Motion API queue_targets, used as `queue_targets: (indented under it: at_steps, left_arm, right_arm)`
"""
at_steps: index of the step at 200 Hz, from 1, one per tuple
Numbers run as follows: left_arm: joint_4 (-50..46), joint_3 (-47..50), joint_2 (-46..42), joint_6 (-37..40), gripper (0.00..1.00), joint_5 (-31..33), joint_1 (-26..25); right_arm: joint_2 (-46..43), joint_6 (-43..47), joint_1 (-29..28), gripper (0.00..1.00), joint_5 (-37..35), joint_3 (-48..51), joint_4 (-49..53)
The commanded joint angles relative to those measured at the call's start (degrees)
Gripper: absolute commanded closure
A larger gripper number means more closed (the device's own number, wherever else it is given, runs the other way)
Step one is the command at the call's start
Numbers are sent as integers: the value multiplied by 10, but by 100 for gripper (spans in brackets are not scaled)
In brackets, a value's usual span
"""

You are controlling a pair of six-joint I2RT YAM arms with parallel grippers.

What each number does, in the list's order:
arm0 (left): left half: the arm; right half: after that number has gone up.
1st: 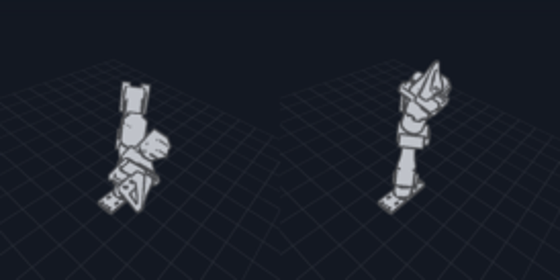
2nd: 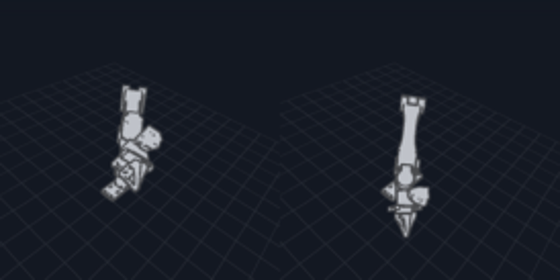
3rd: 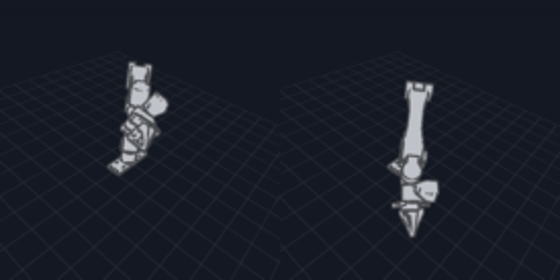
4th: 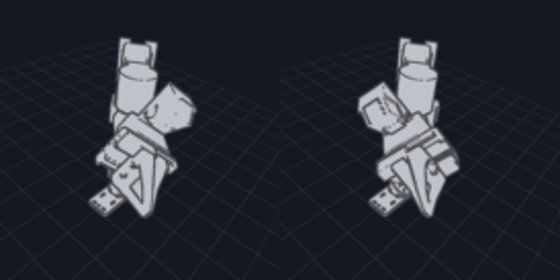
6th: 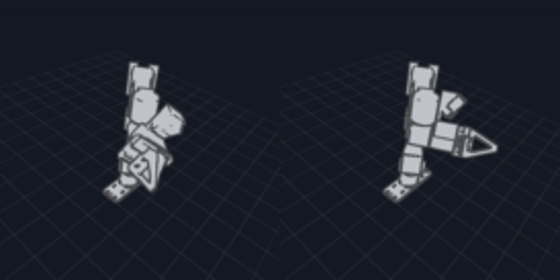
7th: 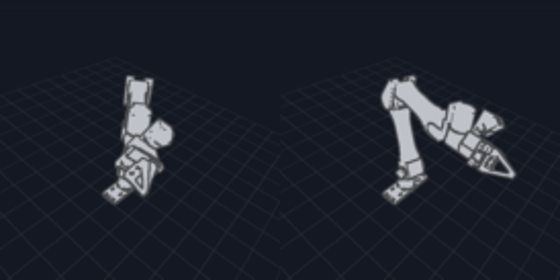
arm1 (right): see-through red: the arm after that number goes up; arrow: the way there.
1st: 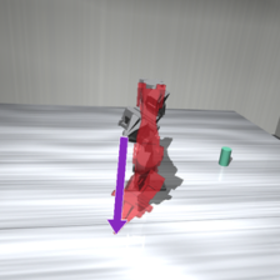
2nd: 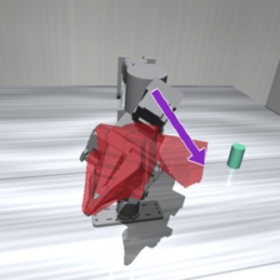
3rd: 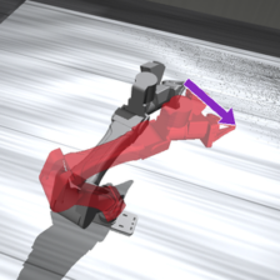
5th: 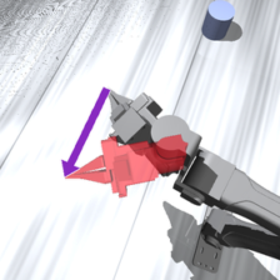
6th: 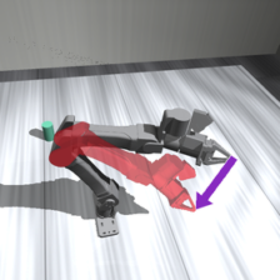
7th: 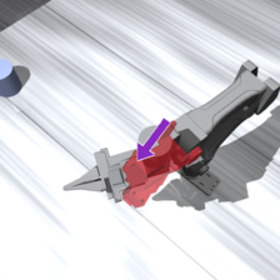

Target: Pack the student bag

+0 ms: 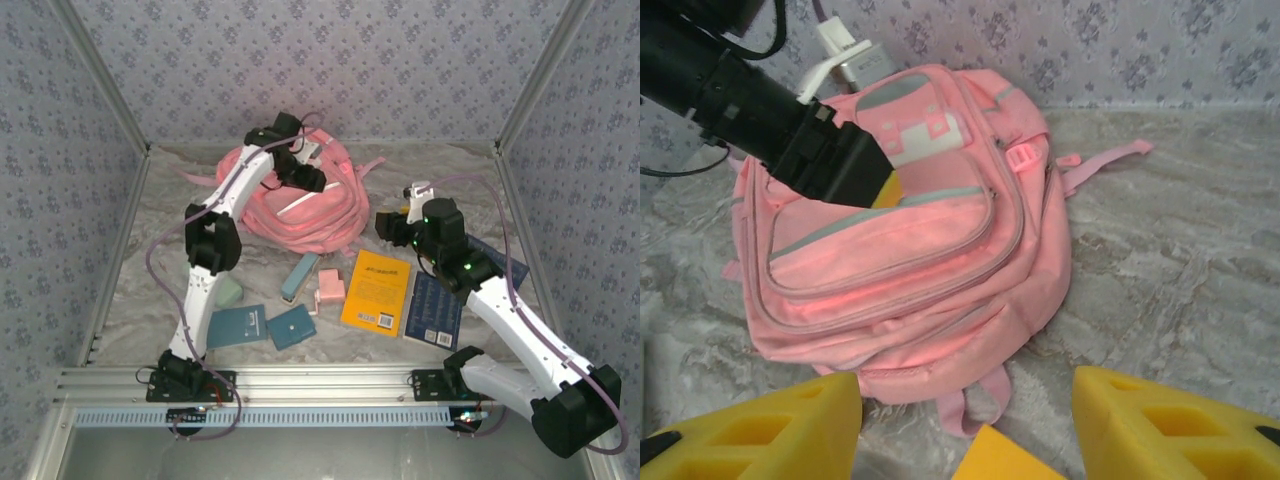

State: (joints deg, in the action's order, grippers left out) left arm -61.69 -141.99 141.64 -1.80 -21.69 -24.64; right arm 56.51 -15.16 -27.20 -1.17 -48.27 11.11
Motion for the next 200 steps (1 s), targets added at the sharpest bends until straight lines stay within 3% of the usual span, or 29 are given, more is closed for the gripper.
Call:
queue_targets:
  at_steps: [1,90,134,149,175,200]
  left_arm:
    - [-15,-5,6,-11,39,-85,-1]
    - [6,71,-29,-3,60,-106,-24]
    - [10,82,-28,4,64,-59,-25]
    - [13,74,-23,1,73,-41,-24]
    - [15,50,-17,-7,100,-55,-24]
    - [23,34,-35,-23,100,-94,-19]
  right_arm:
    - [-5,-27,-9,41,17,-14,40]
    - [40,-27,-16,44,35,8,22]
    - [42,-33,-20,45,39,16,17]
    - [41,-35,-23,46,39,20,15]
    - [40,-31,-30,48,31,21,22]
    - [39,0,-46,49,34,21,23]
